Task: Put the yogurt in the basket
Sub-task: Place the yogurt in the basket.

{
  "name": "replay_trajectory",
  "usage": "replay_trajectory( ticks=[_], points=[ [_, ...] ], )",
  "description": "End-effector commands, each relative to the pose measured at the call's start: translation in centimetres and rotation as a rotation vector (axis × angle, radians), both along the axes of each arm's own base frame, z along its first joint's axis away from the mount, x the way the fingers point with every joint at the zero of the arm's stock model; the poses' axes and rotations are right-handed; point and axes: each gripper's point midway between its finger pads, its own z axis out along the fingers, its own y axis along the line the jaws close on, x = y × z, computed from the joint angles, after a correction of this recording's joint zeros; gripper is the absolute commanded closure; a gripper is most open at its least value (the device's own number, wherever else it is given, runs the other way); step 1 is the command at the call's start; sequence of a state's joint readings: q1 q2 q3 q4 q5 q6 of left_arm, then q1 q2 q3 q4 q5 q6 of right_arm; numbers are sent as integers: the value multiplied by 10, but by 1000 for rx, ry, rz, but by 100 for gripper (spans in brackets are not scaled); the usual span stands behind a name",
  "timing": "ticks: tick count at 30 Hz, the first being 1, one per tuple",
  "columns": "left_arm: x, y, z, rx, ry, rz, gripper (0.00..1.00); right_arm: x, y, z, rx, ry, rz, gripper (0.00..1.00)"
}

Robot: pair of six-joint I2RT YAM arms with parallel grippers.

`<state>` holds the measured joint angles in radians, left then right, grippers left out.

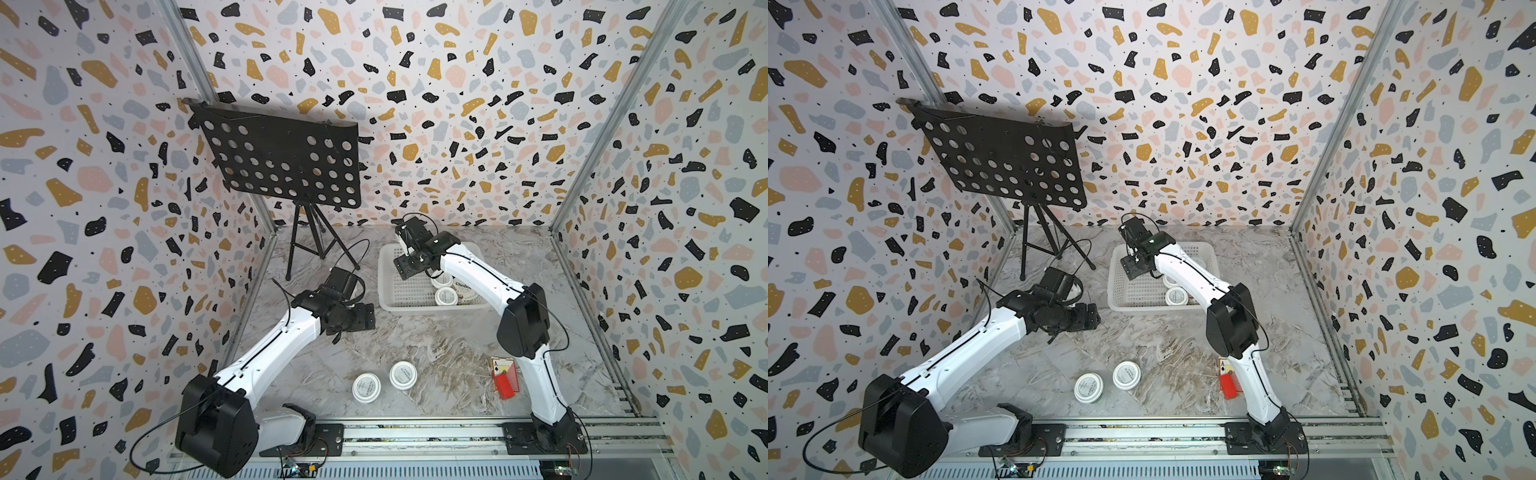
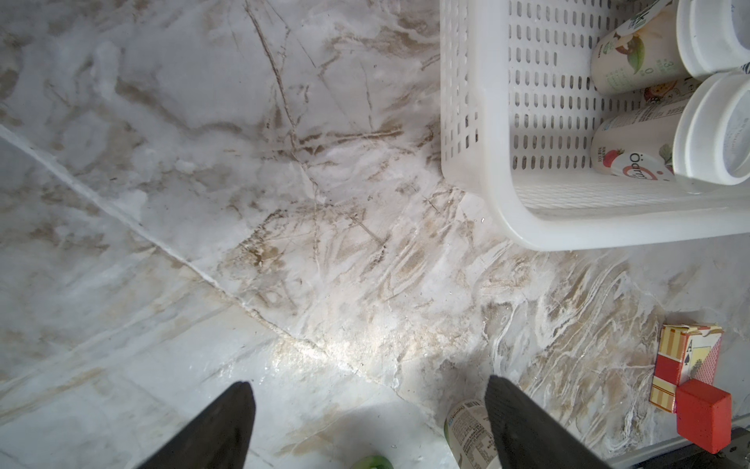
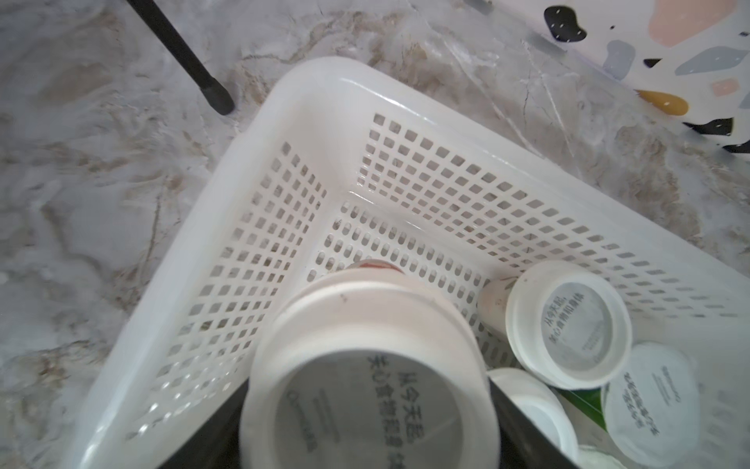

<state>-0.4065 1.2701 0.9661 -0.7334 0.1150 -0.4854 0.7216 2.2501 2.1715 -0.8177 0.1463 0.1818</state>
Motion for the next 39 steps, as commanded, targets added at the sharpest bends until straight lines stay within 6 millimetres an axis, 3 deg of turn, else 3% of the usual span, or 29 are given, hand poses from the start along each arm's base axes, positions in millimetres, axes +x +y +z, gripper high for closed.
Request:
replay_trajectory(
  ticks=[1,7,16,39],
  points=[
    [5,-3,6,-3,-25,-18,7,10,-1,14,19,-16,7,25],
    [4,-2,5,1,-22,-14,7,30,-1,-10,11,1,-9,24],
    [4,-1,3,6,-20,-8,7,41,-4,-34,-19,14,-20,24],
    [7,0,3,8,-25,1,6,43,-5,-51,-42,32,-8,19]
  ],
)
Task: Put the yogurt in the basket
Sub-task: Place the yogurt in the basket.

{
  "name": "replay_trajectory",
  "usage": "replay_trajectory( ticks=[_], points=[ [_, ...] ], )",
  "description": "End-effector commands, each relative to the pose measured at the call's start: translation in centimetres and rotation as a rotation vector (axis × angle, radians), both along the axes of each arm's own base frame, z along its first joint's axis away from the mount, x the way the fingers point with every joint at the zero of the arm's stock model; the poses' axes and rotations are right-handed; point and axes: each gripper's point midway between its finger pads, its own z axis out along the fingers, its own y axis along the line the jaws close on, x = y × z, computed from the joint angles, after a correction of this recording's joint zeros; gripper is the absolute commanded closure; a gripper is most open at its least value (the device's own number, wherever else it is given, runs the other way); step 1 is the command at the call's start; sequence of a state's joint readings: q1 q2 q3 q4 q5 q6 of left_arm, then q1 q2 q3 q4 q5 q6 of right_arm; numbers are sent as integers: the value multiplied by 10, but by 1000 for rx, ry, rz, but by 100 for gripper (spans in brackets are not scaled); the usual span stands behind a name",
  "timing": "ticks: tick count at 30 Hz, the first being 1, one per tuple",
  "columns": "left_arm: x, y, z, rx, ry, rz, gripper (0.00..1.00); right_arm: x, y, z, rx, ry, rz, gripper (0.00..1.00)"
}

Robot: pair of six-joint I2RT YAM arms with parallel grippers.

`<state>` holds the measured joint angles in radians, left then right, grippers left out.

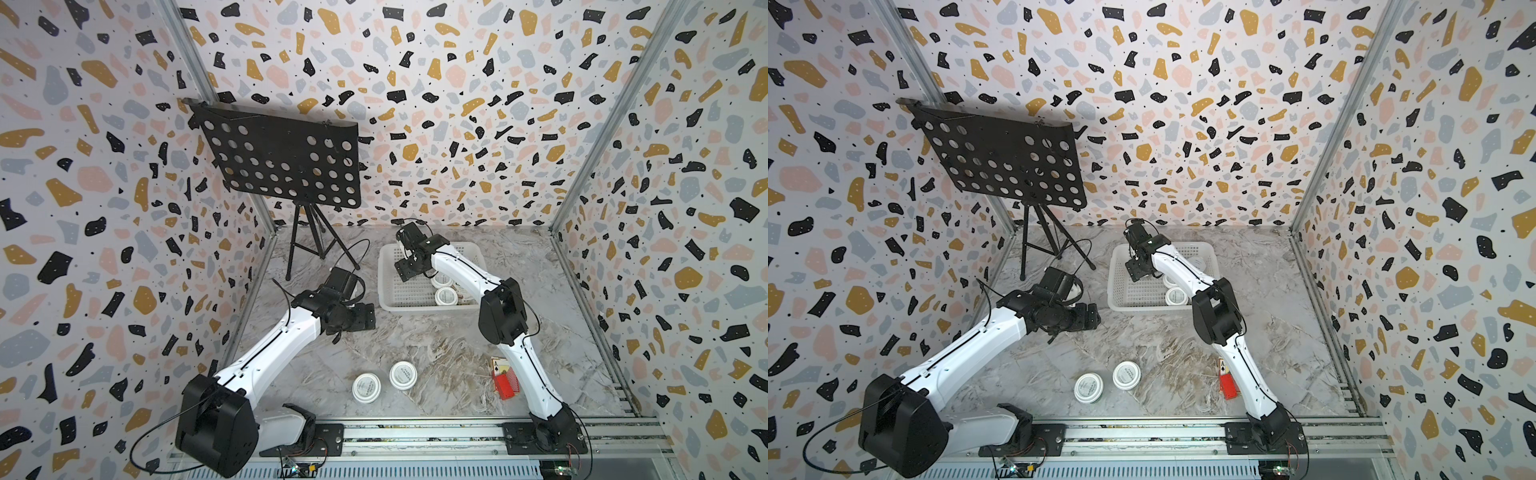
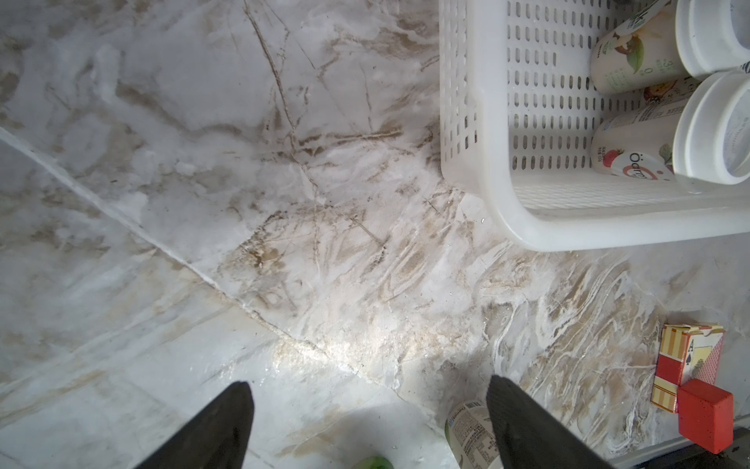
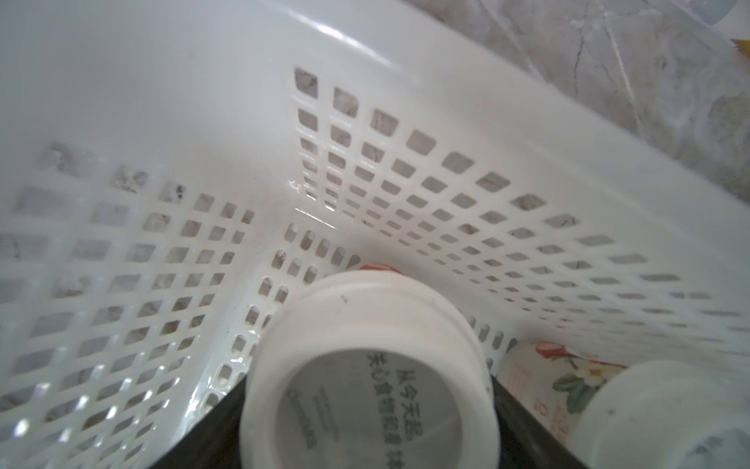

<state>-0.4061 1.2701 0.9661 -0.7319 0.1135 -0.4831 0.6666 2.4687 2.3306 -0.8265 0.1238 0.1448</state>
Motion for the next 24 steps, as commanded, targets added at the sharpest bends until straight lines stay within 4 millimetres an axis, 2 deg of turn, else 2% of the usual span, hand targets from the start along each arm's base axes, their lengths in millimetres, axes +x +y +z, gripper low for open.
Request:
replay_trajectory(
  ticks=[1,13,24],
  points=[
    [6,0,3,7,-23,4,6,5,-1,14,1,-24,5,19],
    [7,0,4,11,-29,5,6,7,-1,24,2,-45,12,10],
    [8,1,7,11,-36,6,6,5,0,62,41,-88,22,8]
  ],
)
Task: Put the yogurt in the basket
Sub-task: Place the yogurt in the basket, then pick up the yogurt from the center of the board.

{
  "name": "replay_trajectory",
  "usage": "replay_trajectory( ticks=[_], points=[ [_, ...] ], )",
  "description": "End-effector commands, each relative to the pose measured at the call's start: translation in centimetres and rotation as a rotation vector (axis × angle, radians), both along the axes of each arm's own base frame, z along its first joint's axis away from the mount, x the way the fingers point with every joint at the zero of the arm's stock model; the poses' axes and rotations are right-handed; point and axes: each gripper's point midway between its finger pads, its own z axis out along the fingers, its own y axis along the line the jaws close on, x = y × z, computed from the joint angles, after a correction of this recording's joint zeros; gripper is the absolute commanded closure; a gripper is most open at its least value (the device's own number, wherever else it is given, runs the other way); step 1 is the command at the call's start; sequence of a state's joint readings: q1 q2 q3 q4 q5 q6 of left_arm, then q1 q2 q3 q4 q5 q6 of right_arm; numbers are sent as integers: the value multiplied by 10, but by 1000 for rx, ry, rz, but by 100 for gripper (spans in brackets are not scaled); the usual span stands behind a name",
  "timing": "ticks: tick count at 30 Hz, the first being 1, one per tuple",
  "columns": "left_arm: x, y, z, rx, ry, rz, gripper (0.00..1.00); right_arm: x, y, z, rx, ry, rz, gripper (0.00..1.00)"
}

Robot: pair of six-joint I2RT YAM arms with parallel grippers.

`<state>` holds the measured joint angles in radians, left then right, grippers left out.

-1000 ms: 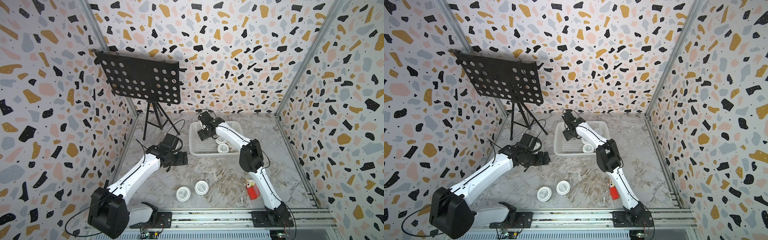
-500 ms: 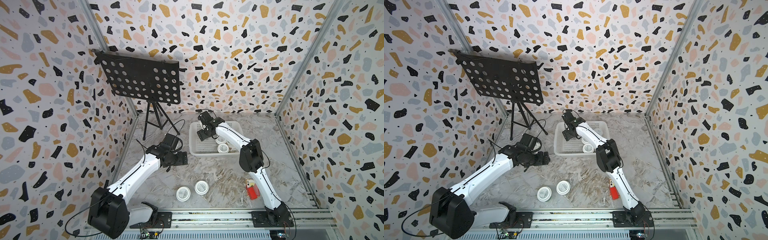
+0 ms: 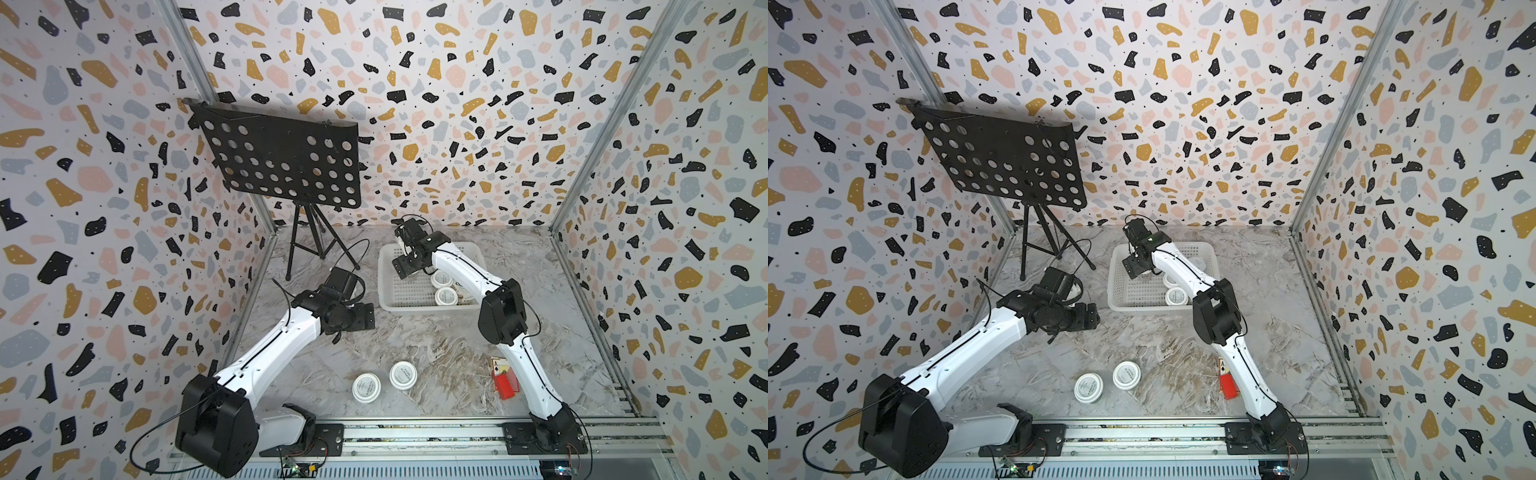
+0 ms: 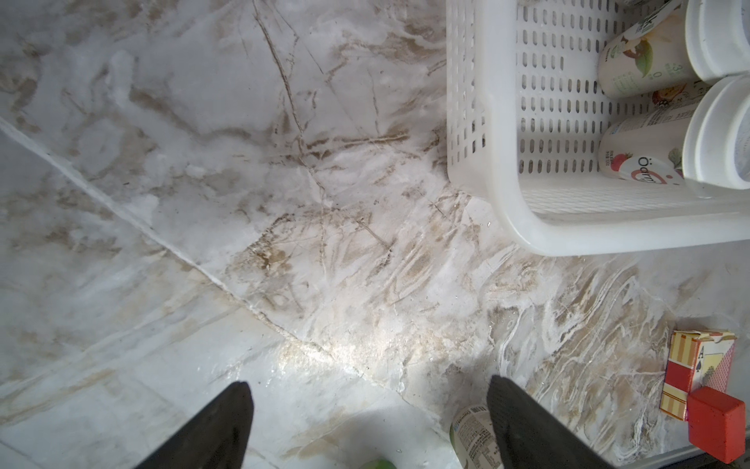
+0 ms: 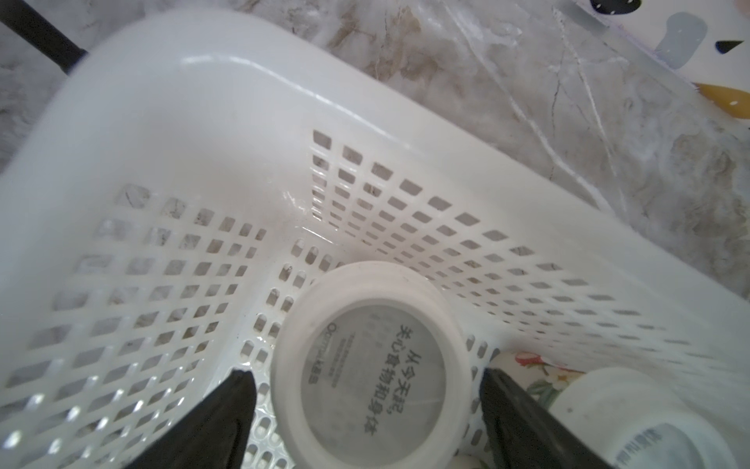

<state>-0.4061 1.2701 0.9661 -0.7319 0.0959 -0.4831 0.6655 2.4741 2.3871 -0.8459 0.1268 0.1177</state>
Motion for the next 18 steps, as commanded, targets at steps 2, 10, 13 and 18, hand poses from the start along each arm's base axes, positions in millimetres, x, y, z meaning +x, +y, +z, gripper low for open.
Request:
replay_trajectory(
  ticks=[2,10,13,18],
  points=[
    [8,-2,8,-2,-34,-3,6,-2,-3,58,53,-65,4,8],
    [8,-1,13,-9,-49,1,6,-29,-19,117,100,-95,2,9],
    [7,-2,17,-21,-57,5,7,-58,-29,137,123,-101,19,10],
    [5,0,25,-32,-80,14,8,-130,-43,144,135,-61,104,12]
  ],
)
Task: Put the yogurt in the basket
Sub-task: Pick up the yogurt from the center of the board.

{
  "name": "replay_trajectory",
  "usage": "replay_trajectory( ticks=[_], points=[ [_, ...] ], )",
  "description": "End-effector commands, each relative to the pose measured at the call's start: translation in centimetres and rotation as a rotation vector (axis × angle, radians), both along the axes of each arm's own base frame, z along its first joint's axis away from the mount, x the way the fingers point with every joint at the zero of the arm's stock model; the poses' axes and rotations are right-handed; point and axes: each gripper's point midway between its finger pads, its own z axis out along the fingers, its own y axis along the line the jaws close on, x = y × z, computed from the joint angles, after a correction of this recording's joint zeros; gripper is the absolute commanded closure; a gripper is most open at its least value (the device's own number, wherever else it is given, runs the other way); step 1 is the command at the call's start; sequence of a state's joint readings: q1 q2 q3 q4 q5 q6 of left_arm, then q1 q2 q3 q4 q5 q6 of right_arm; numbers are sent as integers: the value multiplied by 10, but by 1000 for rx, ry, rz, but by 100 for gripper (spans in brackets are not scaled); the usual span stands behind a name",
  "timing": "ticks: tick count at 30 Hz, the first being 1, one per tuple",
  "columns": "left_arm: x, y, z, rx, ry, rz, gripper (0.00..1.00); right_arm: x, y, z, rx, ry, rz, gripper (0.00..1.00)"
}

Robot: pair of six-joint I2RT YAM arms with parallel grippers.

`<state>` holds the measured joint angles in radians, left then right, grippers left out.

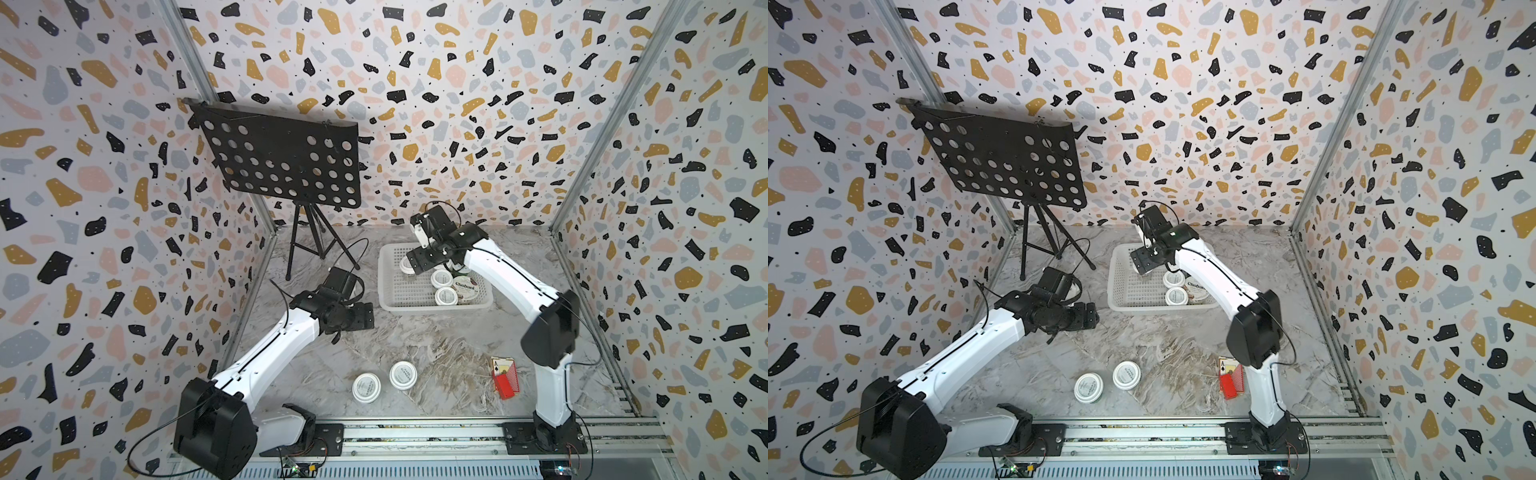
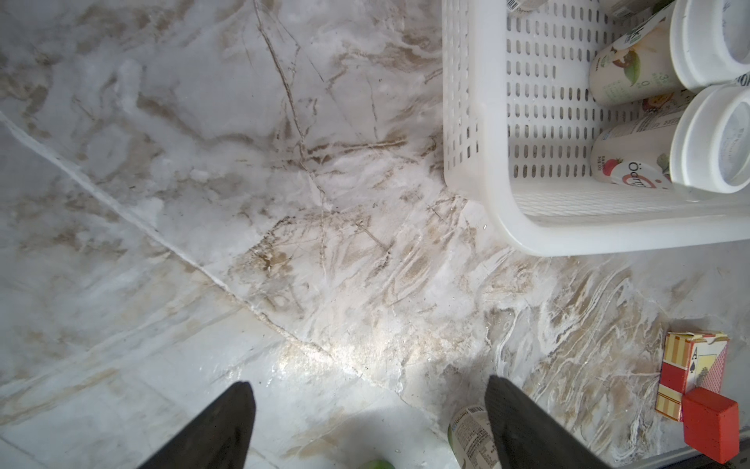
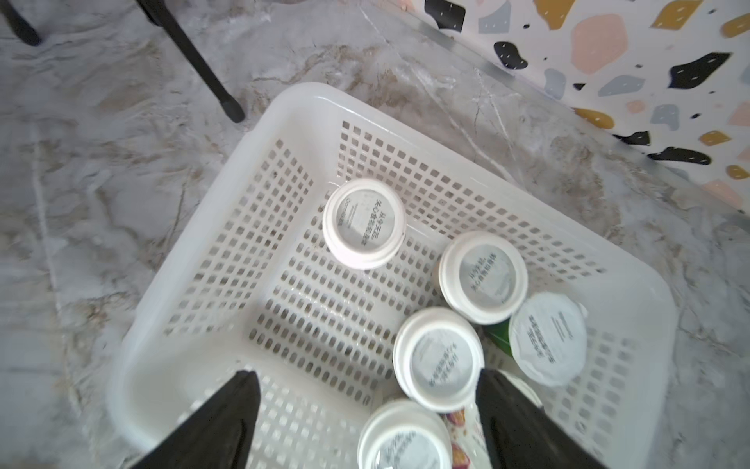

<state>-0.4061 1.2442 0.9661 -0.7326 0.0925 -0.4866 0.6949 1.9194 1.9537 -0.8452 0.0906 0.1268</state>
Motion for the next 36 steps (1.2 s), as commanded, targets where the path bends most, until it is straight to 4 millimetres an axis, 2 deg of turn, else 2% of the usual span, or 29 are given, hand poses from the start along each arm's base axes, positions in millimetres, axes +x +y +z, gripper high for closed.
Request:
replay_trajectory(
  ticks=[1,6,9,12,15,18,21,28,36],
  points=[
    [5,0,19,-23,-61,10,8,-55,0,12,21,18,89,12],
    [3,3,26,-14,-82,11,7,-149,4,-11,-30,65,275,13],
    [0,9,27,0,-94,19,7,-196,10,-30,-51,104,369,13],
    [-3,12,27,14,-102,23,6,-236,21,-49,-80,130,450,12],
    [-5,14,27,20,-103,25,6,-260,33,-64,-105,140,494,9],
    [-5,15,28,25,-103,25,6,-271,40,-78,-131,145,508,6],
    [-6,15,27,26,-100,22,6,-272,45,-90,-135,151,496,2],
    [-7,18,23,36,-93,24,5,-265,52,-113,-183,156,463,0],
    [-9,19,23,36,-98,23,5,-256,47,-129,-242,154,433,1]
  ],
)
